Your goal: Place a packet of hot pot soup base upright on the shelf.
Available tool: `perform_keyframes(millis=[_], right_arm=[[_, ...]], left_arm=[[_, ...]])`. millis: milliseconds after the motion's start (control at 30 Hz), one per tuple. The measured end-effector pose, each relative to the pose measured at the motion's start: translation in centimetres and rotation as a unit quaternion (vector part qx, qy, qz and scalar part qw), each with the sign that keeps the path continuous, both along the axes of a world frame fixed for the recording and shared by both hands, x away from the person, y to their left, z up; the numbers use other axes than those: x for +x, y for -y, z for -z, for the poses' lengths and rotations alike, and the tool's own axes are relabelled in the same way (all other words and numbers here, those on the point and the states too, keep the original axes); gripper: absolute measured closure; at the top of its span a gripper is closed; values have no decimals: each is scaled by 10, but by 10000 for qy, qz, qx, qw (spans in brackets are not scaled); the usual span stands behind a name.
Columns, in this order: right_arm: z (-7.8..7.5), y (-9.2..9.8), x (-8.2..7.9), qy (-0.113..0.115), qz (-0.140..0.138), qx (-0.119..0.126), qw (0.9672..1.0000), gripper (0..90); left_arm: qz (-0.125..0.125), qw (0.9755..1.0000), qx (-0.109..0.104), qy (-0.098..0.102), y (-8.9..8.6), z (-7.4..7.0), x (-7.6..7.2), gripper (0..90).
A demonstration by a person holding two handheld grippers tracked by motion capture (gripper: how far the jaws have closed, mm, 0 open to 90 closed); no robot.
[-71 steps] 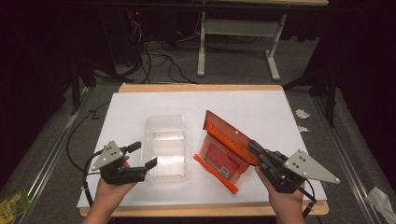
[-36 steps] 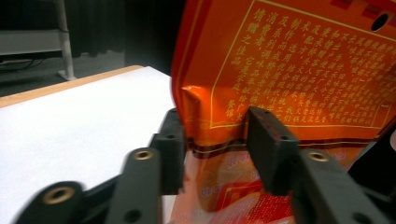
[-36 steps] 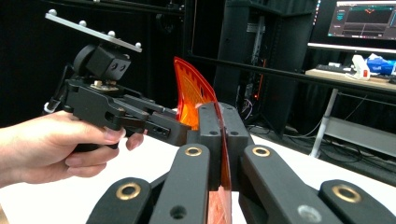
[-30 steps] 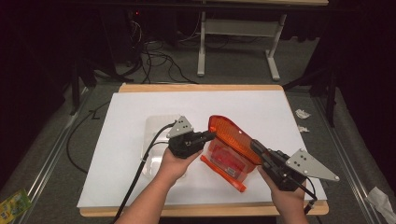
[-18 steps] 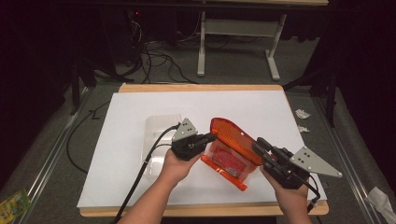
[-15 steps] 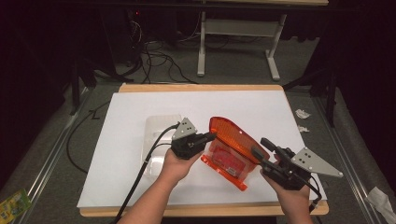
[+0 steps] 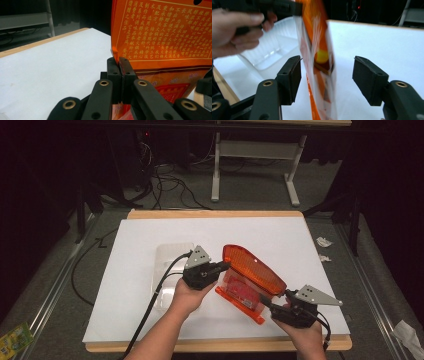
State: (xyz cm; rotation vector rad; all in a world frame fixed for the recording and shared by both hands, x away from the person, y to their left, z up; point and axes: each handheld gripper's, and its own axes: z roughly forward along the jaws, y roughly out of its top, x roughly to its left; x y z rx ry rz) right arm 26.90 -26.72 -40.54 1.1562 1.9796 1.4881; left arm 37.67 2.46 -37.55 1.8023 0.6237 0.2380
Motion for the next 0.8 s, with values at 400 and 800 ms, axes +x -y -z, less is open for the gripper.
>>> perform_keyframes(millis=[400, 800], right_arm=[[11, -15, 15, -124, -203, -93, 9997, 649], [14, -12, 17, -72, -158, 5, 9998, 721]], left_arm=[[-1, 9999, 96, 95, 0, -1, -1, 884], [-300, 9986, 433, 113, -22, -3, 1, 542]])
